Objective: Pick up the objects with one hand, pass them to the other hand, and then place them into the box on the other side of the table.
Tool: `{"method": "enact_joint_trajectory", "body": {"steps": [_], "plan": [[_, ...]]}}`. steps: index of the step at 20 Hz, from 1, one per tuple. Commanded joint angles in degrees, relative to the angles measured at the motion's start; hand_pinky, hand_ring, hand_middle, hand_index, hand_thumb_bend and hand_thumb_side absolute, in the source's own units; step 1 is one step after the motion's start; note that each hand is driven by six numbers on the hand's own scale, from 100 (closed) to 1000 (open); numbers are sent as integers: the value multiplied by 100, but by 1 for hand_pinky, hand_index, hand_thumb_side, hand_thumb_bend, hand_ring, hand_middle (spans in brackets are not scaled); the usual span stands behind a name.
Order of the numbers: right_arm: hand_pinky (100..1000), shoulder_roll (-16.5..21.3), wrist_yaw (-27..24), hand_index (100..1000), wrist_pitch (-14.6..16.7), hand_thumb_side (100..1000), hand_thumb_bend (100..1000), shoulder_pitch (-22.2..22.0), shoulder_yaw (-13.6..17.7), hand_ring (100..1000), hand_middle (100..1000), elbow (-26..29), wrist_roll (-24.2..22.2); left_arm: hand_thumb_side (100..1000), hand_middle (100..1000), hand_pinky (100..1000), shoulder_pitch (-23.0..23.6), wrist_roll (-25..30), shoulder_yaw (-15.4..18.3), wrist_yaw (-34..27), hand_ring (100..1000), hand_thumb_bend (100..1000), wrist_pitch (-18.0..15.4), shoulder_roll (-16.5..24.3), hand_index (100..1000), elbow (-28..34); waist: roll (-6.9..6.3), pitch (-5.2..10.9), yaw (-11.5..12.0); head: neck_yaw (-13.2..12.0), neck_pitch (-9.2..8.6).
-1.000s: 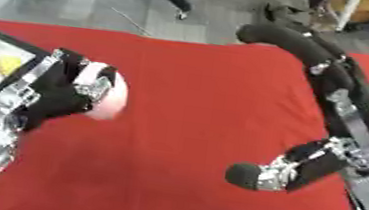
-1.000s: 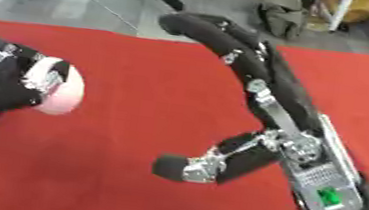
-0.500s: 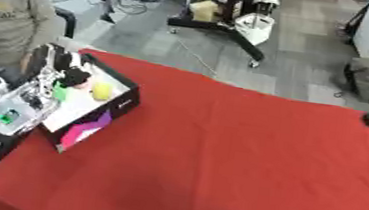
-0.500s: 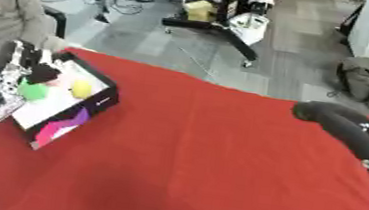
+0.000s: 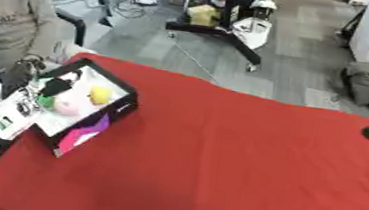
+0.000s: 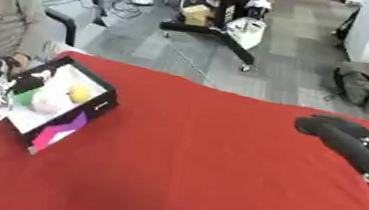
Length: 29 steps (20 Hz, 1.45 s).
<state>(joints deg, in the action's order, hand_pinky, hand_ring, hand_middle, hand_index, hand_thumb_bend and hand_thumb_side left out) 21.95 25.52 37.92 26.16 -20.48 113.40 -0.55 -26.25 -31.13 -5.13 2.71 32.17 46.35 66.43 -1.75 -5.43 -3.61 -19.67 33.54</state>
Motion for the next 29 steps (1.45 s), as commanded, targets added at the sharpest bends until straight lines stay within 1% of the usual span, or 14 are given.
{"method": "enact_joint_trajectory", "body": {"steps": [1, 2, 4, 5, 7, 8, 9, 10, 12, 14, 16, 20, 25, 29], "plan": [[861, 100, 20, 998, 0, 443, 471, 40, 76, 824, 856, 119, -41, 754, 757, 971, -20, -1518, 196, -348, 870, 671, 883, 331, 718, 813, -19, 88, 16, 80, -33], [861, 93, 14, 996, 0, 441, 467, 37, 81, 824, 857, 119, -45, 726, 738, 960, 20, -1621, 186, -508, 852, 595, 694, 300, 697, 1197, -14, 91, 24, 130, -13], [862, 76, 7, 995, -13, 442, 463, 25, 110, 830, 858, 109, -39, 694, 724, 951, 192, -1698, 100, -828, 837, 570, 143, 198, 691, 2154, 5, 101, 48, 305, 75], [862, 63, 6, 995, -21, 439, 462, 17, 130, 832, 860, 100, -32, 701, 717, 947, 300, -1667, 38, -937, 832, 552, -117, 134, 690, 2645, 21, 106, 60, 410, 117], [863, 25, 3, 996, -32, 437, 457, 9, 171, 840, 863, 93, -7, 701, 696, 934, 455, -1439, -108, -1056, 814, 522, -557, -43, 680, 3575, 68, 116, 67, 653, 202], [868, -7, -4, 995, -39, 450, 445, 3, 189, 845, 865, 87, 6, 701, 696, 930, 501, -1177, -224, -1077, 801, 525, -794, -183, 682, 4059, 102, 130, 60, 813, 287], [870, -38, -20, 995, -47, 435, 447, -11, 201, 847, 865, 76, 17, 699, 686, 928, 533, -868, -314, -1122, 805, 526, -1014, -317, 679, 4436, 134, 146, 49, 955, 366], [874, -74, -42, 996, -44, 429, 441, -28, 209, 854, 869, 68, 22, 720, 666, 921, 516, -475, -424, -1073, 794, 508, -1277, -448, 678, 4630, 171, 166, 23, 1091, 452], [879, -143, -98, 994, -23, 426, 431, -58, 226, 856, 869, 57, 15, 737, 656, 924, 452, 436, -682, -1006, 790, 488, -1839, -770, 672, 4772, 231, 198, -49, 1366, 640], [886, -214, -162, 992, -18, 421, 423, -84, 244, 857, 868, 40, 3, 754, 653, 929, 394, 1212, -941, -1115, 791, 476, -2201, -1164, 666, 4806, 265, 219, -97, 1576, 877], [888, -292, -229, 992, 11, 419, 417, -76, 210, 861, 869, 28, -47, 767, 650, 935, 338, 1835, -1175, -1162, 790, 460, -2348, -1518, 657, 4814, 280, 226, -112, 1699, 1013], [904, -521, -408, 987, 102, 420, 397, -36, 62, 863, 865, -59, -293, 792, 646, 946, 403, 2623, -1523, -1175, 791, 447, -2385, -2122, 645, 4816, 289, 197, -138, 1770, 1055], [905, -688, -595, 980, 182, 413, 380, -17, -71, 862, 861, -113, -633, 796, 622, 956, 635, 2925, -1826, -1238, 778, 437, -2484, -2654, 628, 4553, 254, 136, -167, 1787, 1058], [903, -666, -776, 976, 256, 404, 370, 42, -195, 855, 855, -71, -806, 797, 613, 957, 768, 3133, -1973, -1181, 770, 427, -2663, -2776, 622, 4359, 252, 101, -118, 1787, 1058]]}}
